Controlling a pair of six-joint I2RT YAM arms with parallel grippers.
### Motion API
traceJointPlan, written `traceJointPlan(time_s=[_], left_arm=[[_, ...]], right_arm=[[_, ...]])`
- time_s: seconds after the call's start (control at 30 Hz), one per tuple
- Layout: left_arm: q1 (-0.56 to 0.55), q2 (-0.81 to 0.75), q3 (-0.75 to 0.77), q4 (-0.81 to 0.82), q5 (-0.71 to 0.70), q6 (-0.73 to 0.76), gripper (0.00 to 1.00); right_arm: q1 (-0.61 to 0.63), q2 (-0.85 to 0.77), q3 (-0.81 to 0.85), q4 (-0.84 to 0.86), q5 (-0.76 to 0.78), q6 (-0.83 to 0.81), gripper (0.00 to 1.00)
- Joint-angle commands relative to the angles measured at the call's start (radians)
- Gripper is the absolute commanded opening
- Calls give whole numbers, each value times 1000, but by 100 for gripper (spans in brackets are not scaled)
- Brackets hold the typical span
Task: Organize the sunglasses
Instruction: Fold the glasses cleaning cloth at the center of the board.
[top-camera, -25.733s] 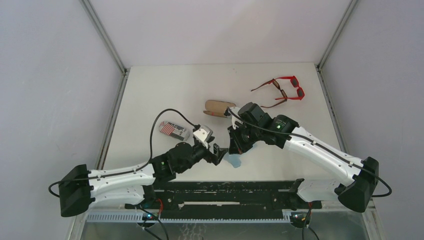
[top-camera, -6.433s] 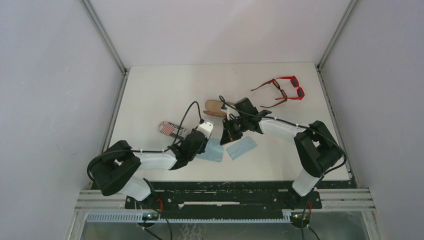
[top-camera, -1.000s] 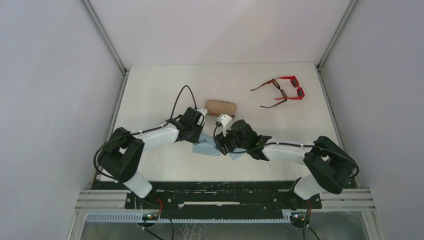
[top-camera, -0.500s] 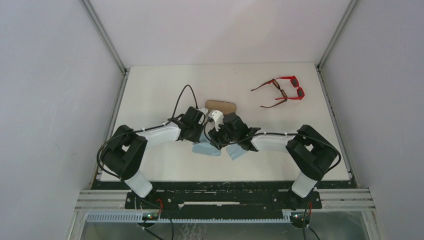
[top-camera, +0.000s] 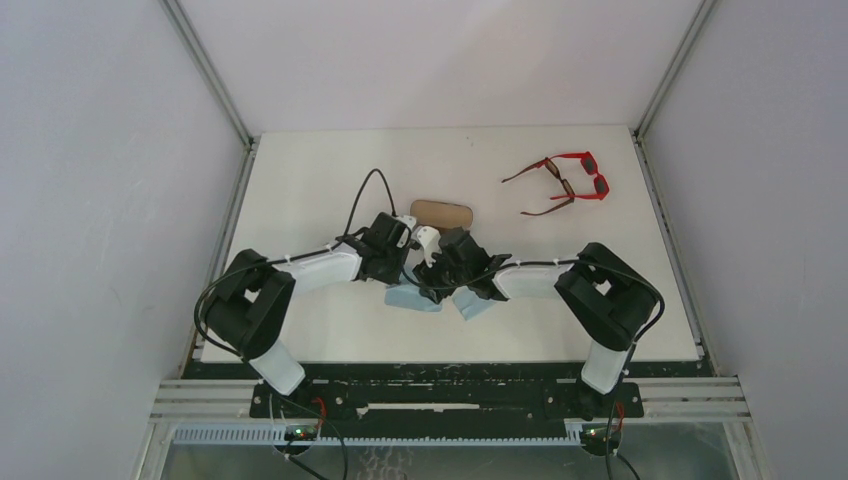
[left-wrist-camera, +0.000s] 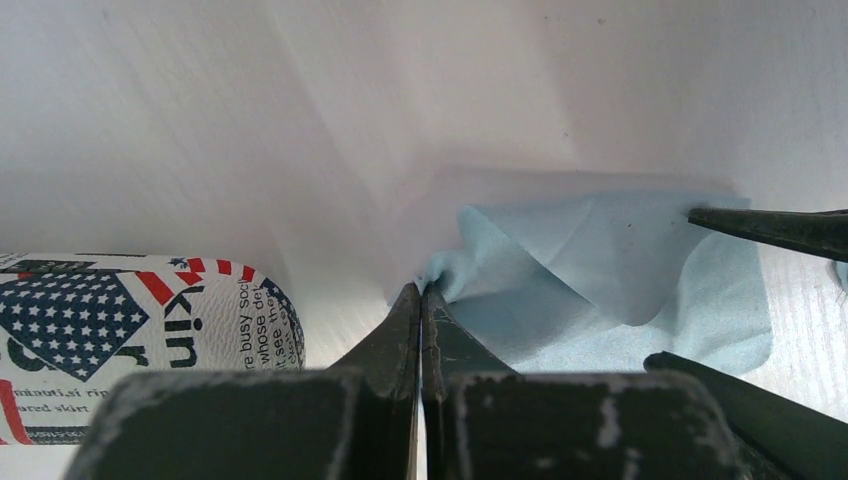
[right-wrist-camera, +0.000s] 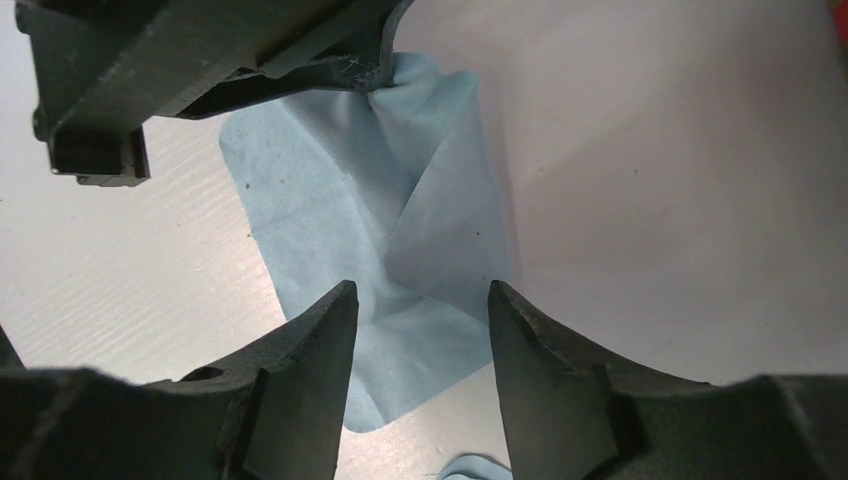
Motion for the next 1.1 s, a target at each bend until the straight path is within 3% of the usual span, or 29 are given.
traceJointPlan(time_s=[0.0,0.63,1.07], left_arm=[[10,6,47,27,7,10,0],[10,10,48,27,22,17,0],[11,4,43,22,15,26,0]], right_arm=[[-4,6,44,30,10,-3,49],[-12,-22,45,47,9,0,8],[-9,-63,46,37,11,-10,6]])
